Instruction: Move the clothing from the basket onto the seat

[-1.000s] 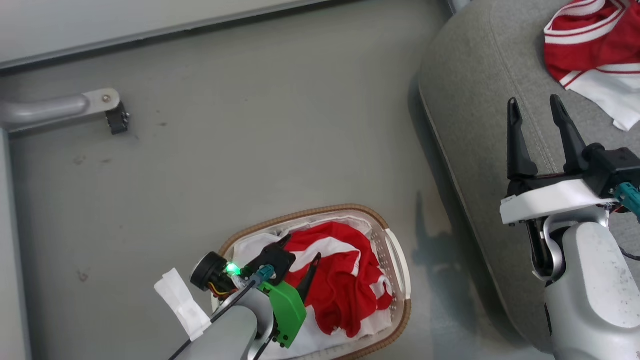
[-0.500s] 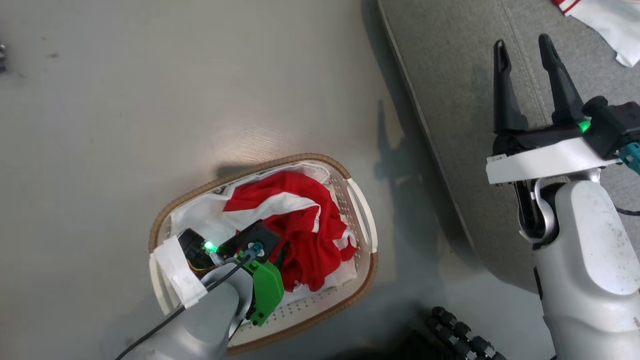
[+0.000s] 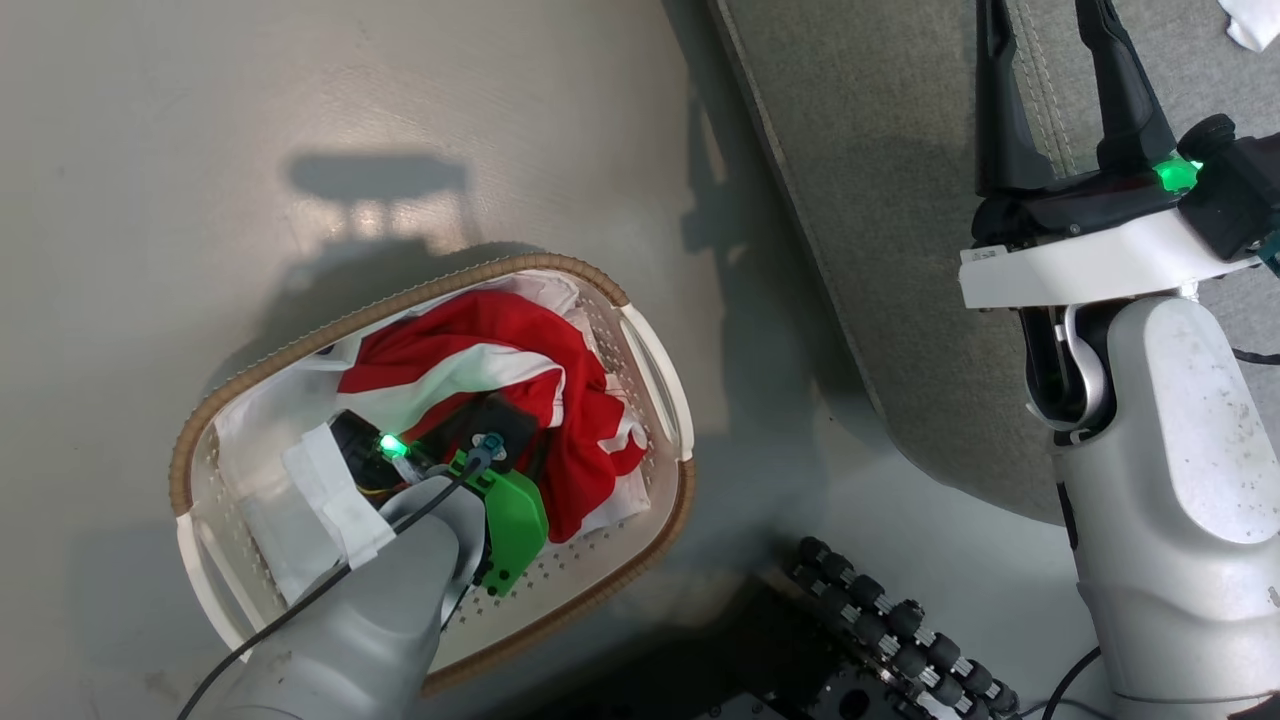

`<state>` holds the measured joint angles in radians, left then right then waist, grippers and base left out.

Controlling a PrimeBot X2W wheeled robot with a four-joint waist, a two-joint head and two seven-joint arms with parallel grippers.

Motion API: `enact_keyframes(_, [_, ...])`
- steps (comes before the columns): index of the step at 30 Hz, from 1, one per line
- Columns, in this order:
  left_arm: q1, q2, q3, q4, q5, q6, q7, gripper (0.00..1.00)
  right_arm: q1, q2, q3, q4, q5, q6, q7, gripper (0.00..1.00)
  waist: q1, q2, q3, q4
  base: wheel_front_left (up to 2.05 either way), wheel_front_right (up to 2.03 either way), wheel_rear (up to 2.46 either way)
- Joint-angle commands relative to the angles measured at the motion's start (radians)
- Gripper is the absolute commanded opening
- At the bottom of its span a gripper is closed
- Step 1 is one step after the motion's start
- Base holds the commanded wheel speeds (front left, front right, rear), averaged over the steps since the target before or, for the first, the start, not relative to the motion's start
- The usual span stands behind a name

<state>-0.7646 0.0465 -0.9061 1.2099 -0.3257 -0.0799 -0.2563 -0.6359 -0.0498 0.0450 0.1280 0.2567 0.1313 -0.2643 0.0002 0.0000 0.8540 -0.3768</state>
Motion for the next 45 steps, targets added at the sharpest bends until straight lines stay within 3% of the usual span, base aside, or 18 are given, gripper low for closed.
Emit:
enact_keyframes(1, [-0.024,0.007,0.007,0.008,-0.016,0.008,-0.004,1.00,-0.016,-0.001,0.003,-0.008,0.006,-0.001,0.000,1.00,-0.0002,0.0000,0.029,-0.028,0.00,0.00,0.00])
enact_keyframes(2, [-0.028,0.007,0.010,0.011,-0.019,0.011,-0.005,1.00,-0.018,-0.001,0.004,-0.009,0.006,-0.001,0.000,1.00,-0.0002,0.0000,0.032,-0.030,0.00,0.00,0.00])
enact_keyframes(3, [-0.032,0.007,0.011,0.015,-0.023,0.013,-0.005,0.77,-0.017,-0.001,0.004,-0.010,0.007,-0.001,0.000,1.00,-0.0002,0.0000,0.034,-0.031,0.00,0.00,0.00])
enact_keyframes(4, [-0.037,0.007,0.011,0.017,-0.024,0.015,-0.005,0.42,-0.017,-0.001,0.004,-0.010,0.007,-0.001,0.000,1.00,-0.0002,0.0000,0.035,-0.032,0.00,0.00,0.00])
enact_keyframes(5, [-0.041,0.007,0.014,0.021,-0.030,0.019,-0.005,0.18,-0.019,-0.001,0.003,-0.012,0.006,-0.001,0.000,1.00,-0.0002,0.0000,0.037,-0.032,0.00,0.00,0.00])
enact_keyframes(6, [-0.044,0.007,0.016,0.024,-0.034,0.020,-0.006,0.00,-0.019,-0.001,0.002,-0.013,0.005,-0.001,0.000,1.00,-0.0002,0.0000,0.037,-0.032,0.00,0.00,0.00])
enact_keyframes(14, [-0.023,0.007,0.035,-0.025,-0.086,0.009,-0.009,0.00,-0.008,-0.002,-0.026,0.004,-0.014,-0.001,0.000,1.00,-0.0002,0.0000,0.020,-0.001,0.00,0.00,0.00])
enact_keyframes(22, [0.042,0.008,0.034,-0.177,-0.068,0.002,-0.009,0.00,0.015,-0.002,-0.036,0.045,-0.047,-0.001,0.000,1.00,-0.0002,0.0000,-0.068,0.055,0.00,0.00,0.00])
enact_keyframes(45, [0.308,0.121,0.201,-0.677,-0.033,-0.038,-0.009,0.00,0.284,-0.002,-0.052,0.176,-0.153,-0.001,0.000,1.00,-0.0002,0.0000,-0.578,0.217,0.00,0.00,0.00])
